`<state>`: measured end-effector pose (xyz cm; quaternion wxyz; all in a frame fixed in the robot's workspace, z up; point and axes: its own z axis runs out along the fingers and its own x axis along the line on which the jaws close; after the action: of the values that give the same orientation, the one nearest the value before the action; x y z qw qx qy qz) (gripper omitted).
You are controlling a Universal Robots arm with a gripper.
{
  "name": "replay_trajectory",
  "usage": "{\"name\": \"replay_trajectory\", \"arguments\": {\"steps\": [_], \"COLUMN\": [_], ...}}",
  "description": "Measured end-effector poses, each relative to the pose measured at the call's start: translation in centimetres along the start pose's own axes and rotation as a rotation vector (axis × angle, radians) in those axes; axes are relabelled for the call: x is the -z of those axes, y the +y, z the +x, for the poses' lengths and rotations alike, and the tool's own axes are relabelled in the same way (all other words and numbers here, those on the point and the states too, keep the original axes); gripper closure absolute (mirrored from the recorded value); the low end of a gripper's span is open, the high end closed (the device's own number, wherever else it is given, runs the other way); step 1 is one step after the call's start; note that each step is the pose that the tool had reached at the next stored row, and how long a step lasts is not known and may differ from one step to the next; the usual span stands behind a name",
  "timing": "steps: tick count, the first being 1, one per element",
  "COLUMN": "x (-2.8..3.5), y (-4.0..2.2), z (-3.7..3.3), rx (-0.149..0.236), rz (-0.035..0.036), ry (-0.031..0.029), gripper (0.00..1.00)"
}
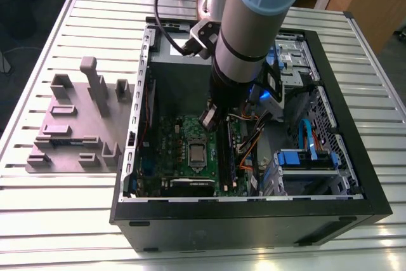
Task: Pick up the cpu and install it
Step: 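Install the first cpu locking lever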
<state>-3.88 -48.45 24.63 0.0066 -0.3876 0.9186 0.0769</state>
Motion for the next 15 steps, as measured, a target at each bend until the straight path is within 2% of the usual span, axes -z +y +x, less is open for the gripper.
{"name": "replay_trajectory", "arguments": {"steps": [8, 12, 15], "x": [-0.15, -0.29, -0.38], "y": [0.34, 0.47, 0.49], "z": [-1.14, -1.26, -1.26], "rx": [-0.002, 0.004, 0.034], "rz": [0.0003, 0.0001, -0.0019], "ry": [-0.0004, 0.0000, 0.0042], "gripper": [0.90, 0.90, 0.90]}}
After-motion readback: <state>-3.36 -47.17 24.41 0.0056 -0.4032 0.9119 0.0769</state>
